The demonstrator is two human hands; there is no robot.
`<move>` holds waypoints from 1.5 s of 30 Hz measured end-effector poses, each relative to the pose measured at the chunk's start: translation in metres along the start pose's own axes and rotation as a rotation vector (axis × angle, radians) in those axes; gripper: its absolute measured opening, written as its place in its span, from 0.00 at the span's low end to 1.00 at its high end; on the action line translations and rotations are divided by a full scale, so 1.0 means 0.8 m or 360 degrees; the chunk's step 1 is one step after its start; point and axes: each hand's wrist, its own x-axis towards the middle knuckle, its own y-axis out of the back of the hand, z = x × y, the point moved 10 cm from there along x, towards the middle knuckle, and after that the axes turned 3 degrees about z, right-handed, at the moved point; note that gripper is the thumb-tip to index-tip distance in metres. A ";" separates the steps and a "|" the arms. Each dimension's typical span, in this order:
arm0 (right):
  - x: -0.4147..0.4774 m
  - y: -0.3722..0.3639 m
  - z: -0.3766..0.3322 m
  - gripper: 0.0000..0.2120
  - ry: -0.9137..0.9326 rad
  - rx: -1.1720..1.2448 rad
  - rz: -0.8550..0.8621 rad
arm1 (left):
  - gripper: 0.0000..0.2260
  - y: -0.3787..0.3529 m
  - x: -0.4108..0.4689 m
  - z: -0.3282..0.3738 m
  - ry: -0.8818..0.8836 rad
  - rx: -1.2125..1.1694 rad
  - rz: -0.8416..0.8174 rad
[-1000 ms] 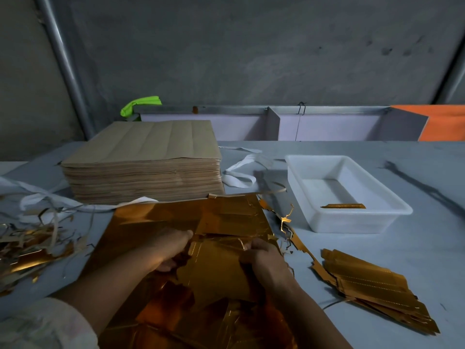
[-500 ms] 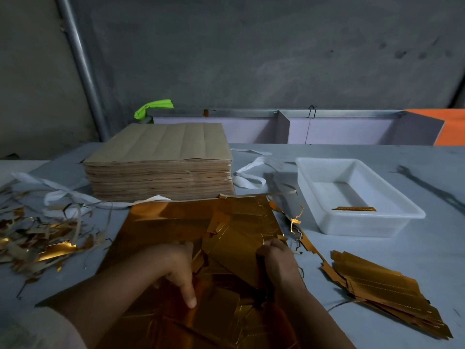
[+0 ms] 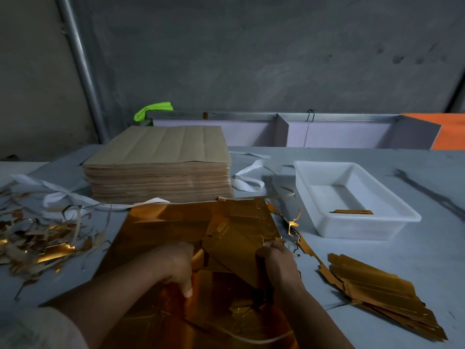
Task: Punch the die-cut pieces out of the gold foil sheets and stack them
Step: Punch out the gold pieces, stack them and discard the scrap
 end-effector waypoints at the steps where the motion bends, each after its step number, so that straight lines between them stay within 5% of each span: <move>1: 0.000 0.001 0.001 0.03 -0.0011 0.0014 0.0004 | 0.30 0.004 0.001 0.001 -0.0015 0.0029 0.0050; 6: 0.001 0.005 0.000 0.03 -0.0086 0.0087 -0.0004 | 0.23 0.016 0.007 -0.001 -0.0070 -0.0142 0.0132; 15: 0.000 0.018 -0.011 0.03 -0.0054 0.0316 0.0004 | 0.13 0.037 0.011 0.014 -0.0157 -0.1096 0.0126; 20: 0.009 0.014 -0.021 0.04 -0.0160 0.0143 -0.0060 | 0.09 0.062 0.009 0.022 -0.0152 -0.1214 0.0165; 27: -0.005 -0.006 -0.034 0.03 0.0064 0.0244 -0.0277 | 0.05 0.100 0.010 0.021 -0.0125 -0.1353 0.0286; 32: -0.009 -0.012 -0.025 0.06 -0.0074 0.0505 -0.0306 | 0.06 0.096 0.009 0.022 -0.0070 -0.1692 0.0258; 37: -0.011 -0.004 -0.025 0.05 -0.0092 0.0195 -0.0387 | 0.10 0.082 0.010 0.029 -0.0006 -0.1806 0.0204; 45: -0.008 0.013 -0.018 0.07 -0.0083 0.0169 -0.0239 | 0.11 0.071 0.015 0.043 -0.0039 -0.1623 0.0404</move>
